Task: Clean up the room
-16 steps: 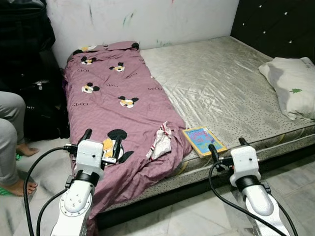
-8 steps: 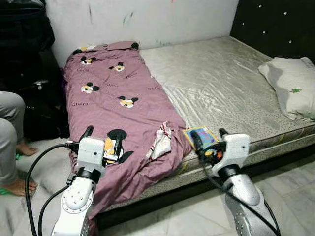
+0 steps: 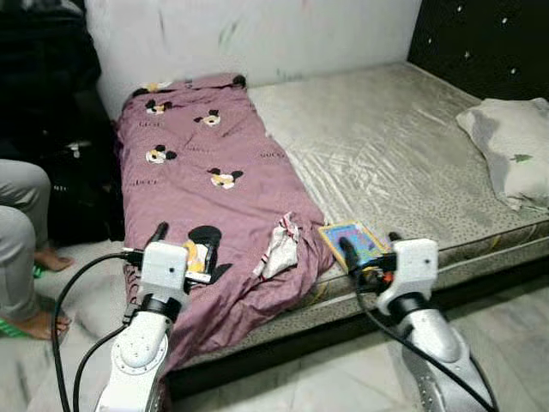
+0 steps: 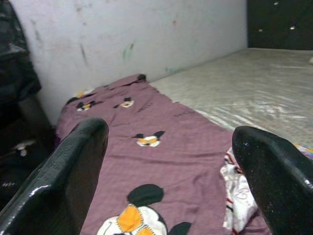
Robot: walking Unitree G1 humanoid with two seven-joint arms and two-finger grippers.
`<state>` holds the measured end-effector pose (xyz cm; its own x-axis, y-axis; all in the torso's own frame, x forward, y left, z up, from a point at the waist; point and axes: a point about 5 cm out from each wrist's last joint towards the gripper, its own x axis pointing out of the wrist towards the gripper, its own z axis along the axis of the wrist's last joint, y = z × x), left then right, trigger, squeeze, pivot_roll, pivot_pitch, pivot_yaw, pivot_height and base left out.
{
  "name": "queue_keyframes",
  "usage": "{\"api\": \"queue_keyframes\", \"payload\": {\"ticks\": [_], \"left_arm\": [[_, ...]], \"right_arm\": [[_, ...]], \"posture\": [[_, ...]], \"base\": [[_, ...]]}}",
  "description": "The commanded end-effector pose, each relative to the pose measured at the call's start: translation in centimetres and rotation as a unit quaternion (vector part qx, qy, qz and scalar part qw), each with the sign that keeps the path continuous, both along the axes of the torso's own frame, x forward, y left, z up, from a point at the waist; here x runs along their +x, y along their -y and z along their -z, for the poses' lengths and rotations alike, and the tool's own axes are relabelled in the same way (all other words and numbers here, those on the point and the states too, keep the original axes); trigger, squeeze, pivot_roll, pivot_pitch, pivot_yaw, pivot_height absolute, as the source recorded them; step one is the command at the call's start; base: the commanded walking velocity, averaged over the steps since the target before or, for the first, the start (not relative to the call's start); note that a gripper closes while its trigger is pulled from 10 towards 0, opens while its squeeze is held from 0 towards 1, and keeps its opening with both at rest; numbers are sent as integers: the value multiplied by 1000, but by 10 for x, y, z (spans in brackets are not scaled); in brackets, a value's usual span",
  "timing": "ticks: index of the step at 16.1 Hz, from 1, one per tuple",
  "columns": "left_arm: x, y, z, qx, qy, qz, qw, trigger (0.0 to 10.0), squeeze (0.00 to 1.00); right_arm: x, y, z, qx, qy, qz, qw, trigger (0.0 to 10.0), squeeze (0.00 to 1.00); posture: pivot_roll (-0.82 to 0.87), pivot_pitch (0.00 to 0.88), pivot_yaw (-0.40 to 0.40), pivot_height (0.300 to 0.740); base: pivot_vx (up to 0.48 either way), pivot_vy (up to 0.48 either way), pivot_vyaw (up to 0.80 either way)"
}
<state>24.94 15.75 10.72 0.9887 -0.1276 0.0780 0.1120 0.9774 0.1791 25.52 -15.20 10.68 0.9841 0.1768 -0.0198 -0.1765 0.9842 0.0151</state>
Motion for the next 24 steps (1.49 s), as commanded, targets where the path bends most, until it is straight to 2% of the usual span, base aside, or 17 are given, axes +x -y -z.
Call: {"api": "queue_keyframes", "payload": {"ticks": [1,5,12,15,17,24], "left_arm": [[0,-8,0,2,-1,-12,1000,10000,0],[1,-8,1,-9,-5,-13,1000,10000,0],[3,-8,2,-8,-8,-10,1000,10000,0],[3,-7,1,2,-3,-10,1000,10000,0],[3,-7,1,4,-3,-9,1000,10000,0],[2,-6,1,7,2,-4,1000,10000,0]], "right_arm": [[1,-8,-2,4,2,-13,1000,10000,0],[2,-8,-3,0,1,-14,1000,10000,0],[5,-10,-6,4,8,-18,1000,10000,0],[6,-10,-6,4,8,-18,1000,10000,0],[6,-12,-7,-14,14,-23,1000,10000,0],[9,-16,-8,-19,20,-32,999,10000,0]], "posture": [[-40,0,17,740],[-38,0,15,740],[-39,0,15,740],[-38,0,16,740],[-38,0,16,740],[-41,0,17,740]], "base": [[0,0,0],[0,80,0],[0,480,0],[0,0,0],[0,0,0],[0,0,746]]}}
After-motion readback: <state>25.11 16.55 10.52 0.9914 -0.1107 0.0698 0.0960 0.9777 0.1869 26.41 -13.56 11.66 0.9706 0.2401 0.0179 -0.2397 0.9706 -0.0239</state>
